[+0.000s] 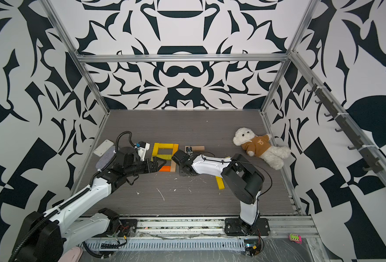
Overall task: Assemble the number 8 with building blocks
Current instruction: Assemble the building block at the center of the board.
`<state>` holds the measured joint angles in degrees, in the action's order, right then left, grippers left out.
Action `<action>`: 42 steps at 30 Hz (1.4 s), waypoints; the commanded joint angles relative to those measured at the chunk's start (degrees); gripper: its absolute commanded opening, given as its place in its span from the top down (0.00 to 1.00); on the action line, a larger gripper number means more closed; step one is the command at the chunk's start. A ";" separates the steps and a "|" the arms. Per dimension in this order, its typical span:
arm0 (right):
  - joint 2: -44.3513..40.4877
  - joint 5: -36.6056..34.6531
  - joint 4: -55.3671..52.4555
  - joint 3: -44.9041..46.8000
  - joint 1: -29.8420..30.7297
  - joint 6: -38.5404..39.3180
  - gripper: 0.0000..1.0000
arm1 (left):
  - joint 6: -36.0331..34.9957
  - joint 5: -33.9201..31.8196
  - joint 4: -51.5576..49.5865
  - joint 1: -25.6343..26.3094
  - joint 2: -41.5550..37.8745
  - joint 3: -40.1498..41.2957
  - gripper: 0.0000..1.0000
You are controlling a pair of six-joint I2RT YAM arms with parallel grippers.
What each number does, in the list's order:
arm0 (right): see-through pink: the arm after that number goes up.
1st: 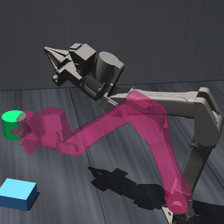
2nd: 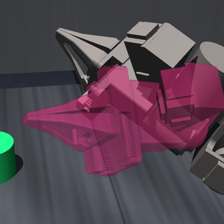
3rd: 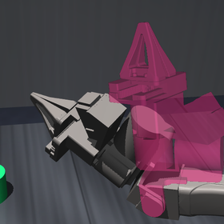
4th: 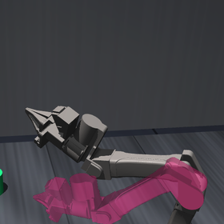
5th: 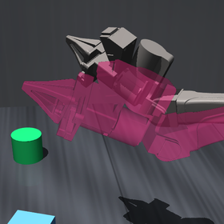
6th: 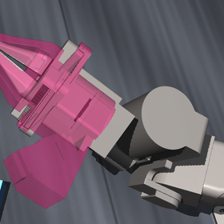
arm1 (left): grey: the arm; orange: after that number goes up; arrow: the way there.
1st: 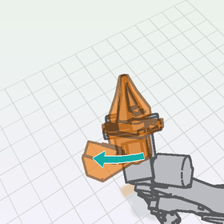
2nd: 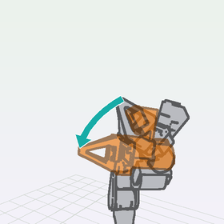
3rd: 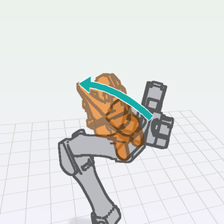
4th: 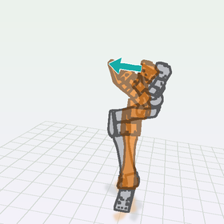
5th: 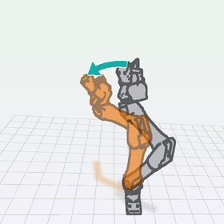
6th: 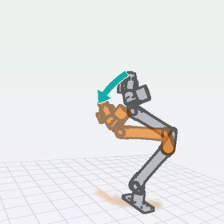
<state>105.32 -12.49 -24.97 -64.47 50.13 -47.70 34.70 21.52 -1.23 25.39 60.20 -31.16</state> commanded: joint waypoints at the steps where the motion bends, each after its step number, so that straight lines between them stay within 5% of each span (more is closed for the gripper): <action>1: 0.79 0.47 -0.20 -0.64 -0.56 0.86 0.71 | 0.35 0.63 0.89 -0.25 -0.33 1.55 0.01; 28: 2.44 0.89 1.48 -1.47 -0.92 1.16 0.72 | 0.46 0.81 1.15 -0.21 0.69 1.28 0.01; 42: 2.48 2.64 1.24 -1.45 -0.91 0.23 0.48 | 0.84 0.89 0.94 -0.25 0.71 1.10 0.01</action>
<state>107.09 -10.55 -22.17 -65.60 49.41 -46.63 34.96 21.89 -1.08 25.39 60.62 -30.35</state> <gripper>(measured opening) 0.510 0.993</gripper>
